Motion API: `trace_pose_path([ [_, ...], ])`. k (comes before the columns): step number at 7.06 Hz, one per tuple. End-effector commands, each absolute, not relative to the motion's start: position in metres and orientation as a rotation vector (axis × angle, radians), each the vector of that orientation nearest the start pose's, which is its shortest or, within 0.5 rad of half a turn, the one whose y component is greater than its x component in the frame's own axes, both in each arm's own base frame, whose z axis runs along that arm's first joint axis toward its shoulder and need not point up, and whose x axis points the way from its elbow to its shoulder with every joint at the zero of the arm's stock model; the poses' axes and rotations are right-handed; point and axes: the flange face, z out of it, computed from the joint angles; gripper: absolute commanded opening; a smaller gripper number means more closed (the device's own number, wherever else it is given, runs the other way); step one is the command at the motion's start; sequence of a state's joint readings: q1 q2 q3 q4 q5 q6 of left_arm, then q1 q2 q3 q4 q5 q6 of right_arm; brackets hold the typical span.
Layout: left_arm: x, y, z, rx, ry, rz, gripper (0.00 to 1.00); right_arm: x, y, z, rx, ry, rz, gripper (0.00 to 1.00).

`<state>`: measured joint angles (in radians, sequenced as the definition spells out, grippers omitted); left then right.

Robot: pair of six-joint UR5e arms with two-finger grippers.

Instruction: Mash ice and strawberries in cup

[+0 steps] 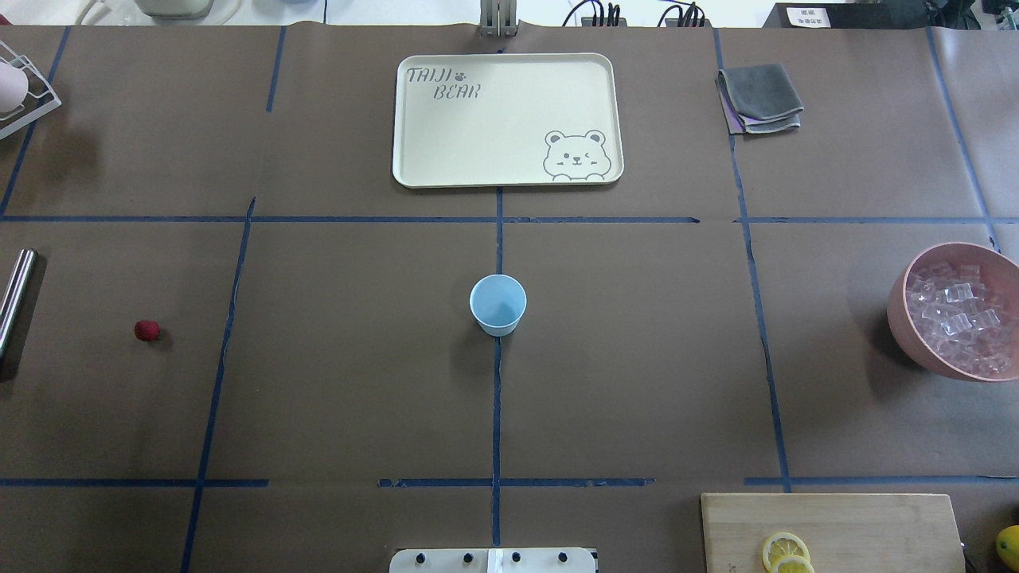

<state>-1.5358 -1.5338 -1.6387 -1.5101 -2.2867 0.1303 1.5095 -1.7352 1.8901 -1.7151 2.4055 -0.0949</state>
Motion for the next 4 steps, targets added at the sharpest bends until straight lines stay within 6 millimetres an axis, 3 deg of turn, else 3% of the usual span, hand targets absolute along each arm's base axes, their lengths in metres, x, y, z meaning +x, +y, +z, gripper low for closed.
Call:
trace_pose_path([
  [1, -0.051, -0.476, 0.650, 0.012, 0.717, 0.150, 1.00, 0.022, -0.422, 0.562, -0.027, -0.842, -0.001, 0.99],
  [2, -0.051, -0.477, 0.650, 0.013, 0.716, 0.151, 1.00, -0.005, -0.418, 0.534, -0.055, -0.841, 0.031, 0.98],
  [4, -0.051, -0.481, 0.644, 0.022, 0.717, 0.154, 1.00, -0.023, -0.408, 0.533, -0.137, -0.833, 0.126, 0.97],
])
